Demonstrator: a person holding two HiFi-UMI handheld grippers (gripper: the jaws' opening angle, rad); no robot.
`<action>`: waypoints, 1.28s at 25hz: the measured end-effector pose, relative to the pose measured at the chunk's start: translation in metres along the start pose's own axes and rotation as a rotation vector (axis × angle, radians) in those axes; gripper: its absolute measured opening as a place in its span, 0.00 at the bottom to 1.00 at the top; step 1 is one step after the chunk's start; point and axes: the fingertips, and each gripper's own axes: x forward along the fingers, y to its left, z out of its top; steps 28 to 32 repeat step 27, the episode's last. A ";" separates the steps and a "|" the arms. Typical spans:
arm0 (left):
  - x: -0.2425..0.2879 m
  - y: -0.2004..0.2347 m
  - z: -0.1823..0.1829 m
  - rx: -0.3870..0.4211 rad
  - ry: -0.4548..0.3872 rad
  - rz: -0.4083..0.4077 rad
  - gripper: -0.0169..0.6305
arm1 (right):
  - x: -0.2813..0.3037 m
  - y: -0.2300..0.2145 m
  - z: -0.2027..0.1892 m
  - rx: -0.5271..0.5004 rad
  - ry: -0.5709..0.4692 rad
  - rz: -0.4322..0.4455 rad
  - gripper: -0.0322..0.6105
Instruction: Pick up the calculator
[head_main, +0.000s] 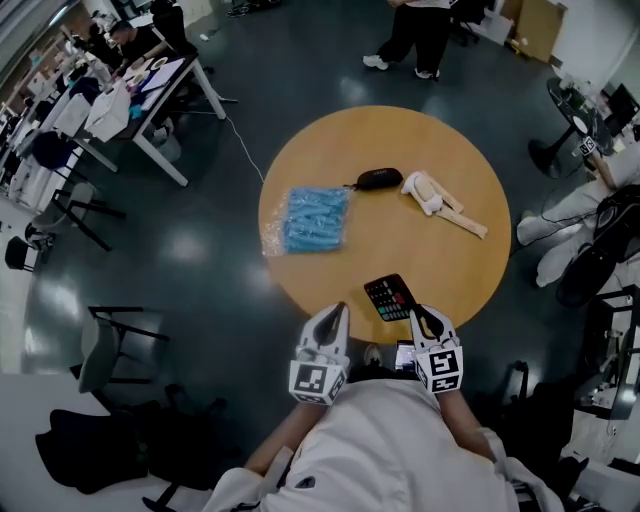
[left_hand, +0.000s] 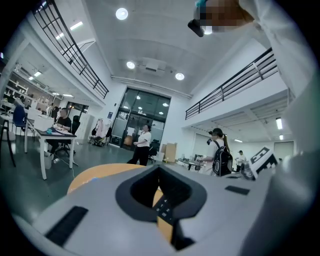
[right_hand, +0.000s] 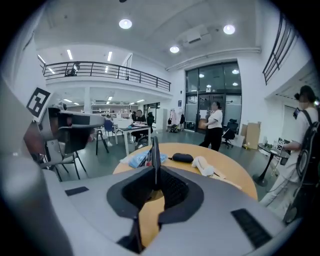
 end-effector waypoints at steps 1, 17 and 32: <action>0.001 -0.002 0.001 0.005 -0.002 -0.006 0.04 | -0.002 0.000 0.004 0.001 -0.014 -0.005 0.12; 0.012 -0.017 0.002 0.011 -0.007 -0.035 0.04 | -0.006 -0.016 0.015 0.003 -0.052 -0.024 0.12; 0.010 -0.017 0.003 0.007 -0.008 -0.025 0.04 | -0.006 -0.013 0.021 -0.003 -0.060 -0.007 0.12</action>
